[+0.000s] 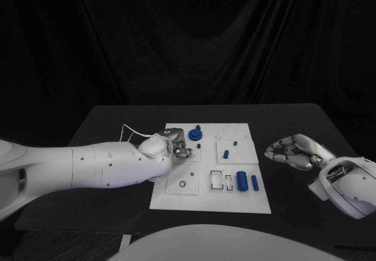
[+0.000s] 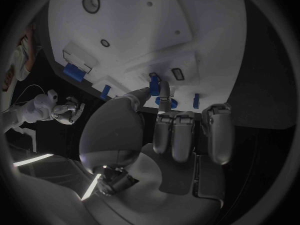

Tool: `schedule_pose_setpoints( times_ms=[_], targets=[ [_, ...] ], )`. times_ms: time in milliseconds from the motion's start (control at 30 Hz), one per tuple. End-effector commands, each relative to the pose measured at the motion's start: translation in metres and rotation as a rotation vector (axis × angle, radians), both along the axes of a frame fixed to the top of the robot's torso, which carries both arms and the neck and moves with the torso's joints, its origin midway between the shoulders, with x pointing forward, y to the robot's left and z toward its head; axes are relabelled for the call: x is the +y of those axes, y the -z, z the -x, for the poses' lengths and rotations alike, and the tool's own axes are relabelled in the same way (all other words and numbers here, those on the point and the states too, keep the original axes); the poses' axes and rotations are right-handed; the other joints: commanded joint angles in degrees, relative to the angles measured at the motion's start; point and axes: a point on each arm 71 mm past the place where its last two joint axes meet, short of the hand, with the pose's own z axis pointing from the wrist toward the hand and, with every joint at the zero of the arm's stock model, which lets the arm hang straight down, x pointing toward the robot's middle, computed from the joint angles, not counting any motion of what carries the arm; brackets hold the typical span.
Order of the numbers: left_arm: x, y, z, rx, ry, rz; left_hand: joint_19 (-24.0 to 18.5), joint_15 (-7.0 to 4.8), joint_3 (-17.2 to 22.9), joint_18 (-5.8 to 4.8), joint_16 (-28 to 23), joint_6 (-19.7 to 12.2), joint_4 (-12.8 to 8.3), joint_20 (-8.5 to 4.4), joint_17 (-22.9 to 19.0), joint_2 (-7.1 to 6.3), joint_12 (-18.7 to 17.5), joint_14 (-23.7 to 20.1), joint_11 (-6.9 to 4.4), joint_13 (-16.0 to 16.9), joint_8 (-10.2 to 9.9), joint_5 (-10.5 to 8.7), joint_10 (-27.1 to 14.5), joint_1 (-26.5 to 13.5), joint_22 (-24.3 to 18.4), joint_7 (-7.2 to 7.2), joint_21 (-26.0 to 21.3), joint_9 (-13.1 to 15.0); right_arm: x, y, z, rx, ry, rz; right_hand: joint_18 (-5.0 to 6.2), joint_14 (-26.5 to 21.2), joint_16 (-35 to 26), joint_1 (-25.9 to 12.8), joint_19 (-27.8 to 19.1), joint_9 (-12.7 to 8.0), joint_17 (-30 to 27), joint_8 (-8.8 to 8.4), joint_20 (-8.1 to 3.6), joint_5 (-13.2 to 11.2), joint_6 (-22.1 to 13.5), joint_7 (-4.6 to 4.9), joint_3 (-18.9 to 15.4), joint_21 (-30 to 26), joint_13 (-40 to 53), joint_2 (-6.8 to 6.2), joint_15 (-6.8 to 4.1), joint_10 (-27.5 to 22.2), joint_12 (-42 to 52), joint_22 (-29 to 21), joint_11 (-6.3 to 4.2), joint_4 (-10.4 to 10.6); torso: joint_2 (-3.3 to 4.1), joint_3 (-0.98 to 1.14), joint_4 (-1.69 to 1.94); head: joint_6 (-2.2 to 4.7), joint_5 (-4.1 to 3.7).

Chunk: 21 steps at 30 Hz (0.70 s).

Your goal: Assemble the parts on the task board

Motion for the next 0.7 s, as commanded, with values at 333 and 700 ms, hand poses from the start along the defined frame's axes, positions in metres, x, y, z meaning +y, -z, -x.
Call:
schedule_pose_setpoints(
  times_ms=[333, 700],
  targets=[
    [-0.0006, 0.0017, 0.001, 0.016, 0.007, -0.017, 3.52, 0.1, -7.22, 0.65, 0.15, 0.46, 3.76, 0.09, 15.08, 1.27, 0.15, 6.15, -0.17, 15.01, -0.87, -1.54, 6.23, 0.58, 12.53, 0.44, -0.44, -0.4, -0.0006, -0.0001, 0.0009, -0.009, 0.007, -0.003, 1.0, 3.75, -0.23, 0.53, -0.38, -0.08, 10.89, -0.12, -0.08, 0.36, 0.19, 0.28, 0.26, -0.3, 14.25, 0.15, -0.52, 5.44, -0.12, 6.47, -0.05, 0.15, -0.02, 0.0, -0.01, 0.0, -0.08],
    [-0.0013, 0.0025, 0.0015, 0.028, 0.013, -0.025, 3.51, 0.2, -12.61, 0.67, 0.15, 0.81, 5.51, 0.2, 15.08, 2.24, 0.15, 6.15, -0.04, 15.01, -1.31, -4.39, 6.23, 0.35, 12.5, 0.63, -0.59, -0.72, -0.0006, 0.0002, 0.001, -0.008, 0.007, -0.002, 1.02, 3.75, -0.22, 0.59, -0.42, -0.09, 10.9, -0.12, -0.08, 0.5, 0.2, 0.28, 0.28, -0.39, 14.26, 0.13, -0.53, 5.45, -0.11, 6.45, -0.06, 0.14, 0.0, -0.01, 0.01, 0.0, -0.07]
  ],
)
